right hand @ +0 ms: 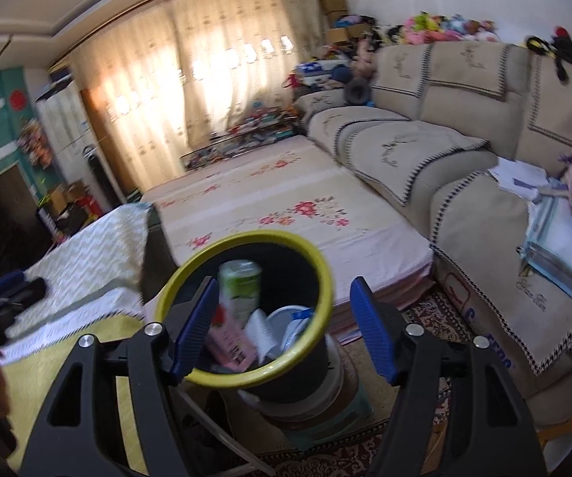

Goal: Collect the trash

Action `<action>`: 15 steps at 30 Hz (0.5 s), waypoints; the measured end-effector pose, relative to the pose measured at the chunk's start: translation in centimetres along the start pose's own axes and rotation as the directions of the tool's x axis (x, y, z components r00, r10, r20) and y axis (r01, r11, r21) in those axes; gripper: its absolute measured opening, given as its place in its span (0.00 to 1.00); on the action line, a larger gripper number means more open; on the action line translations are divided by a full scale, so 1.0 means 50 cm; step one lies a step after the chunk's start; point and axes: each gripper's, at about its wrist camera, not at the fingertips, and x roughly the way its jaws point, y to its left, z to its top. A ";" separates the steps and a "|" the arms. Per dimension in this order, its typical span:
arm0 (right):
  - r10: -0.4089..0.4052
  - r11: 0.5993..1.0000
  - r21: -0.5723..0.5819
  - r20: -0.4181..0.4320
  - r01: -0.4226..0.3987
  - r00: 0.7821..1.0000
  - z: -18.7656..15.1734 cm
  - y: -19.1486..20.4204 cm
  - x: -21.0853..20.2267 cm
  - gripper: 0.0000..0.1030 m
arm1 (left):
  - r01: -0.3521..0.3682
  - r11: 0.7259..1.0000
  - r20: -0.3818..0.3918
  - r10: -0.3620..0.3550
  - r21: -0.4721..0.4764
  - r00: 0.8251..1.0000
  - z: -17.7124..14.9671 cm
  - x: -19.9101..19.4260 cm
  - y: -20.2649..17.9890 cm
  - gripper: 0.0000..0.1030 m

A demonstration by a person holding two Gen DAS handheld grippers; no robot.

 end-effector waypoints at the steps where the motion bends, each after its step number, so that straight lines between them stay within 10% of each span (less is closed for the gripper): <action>1: 0.006 1.000 -0.015 -0.002 -0.006 1.000 -0.005 0.014 -0.002 0.66 | -0.033 0.999 0.011 0.033 -0.012 0.999 -0.018 -0.035 0.025 0.95; 15: 0.166 0.954 -0.254 0.013 -0.157 0.986 -0.046 0.251 -0.122 0.85 | -0.327 0.898 0.053 0.357 -0.293 0.933 -0.266 -0.418 0.309 0.95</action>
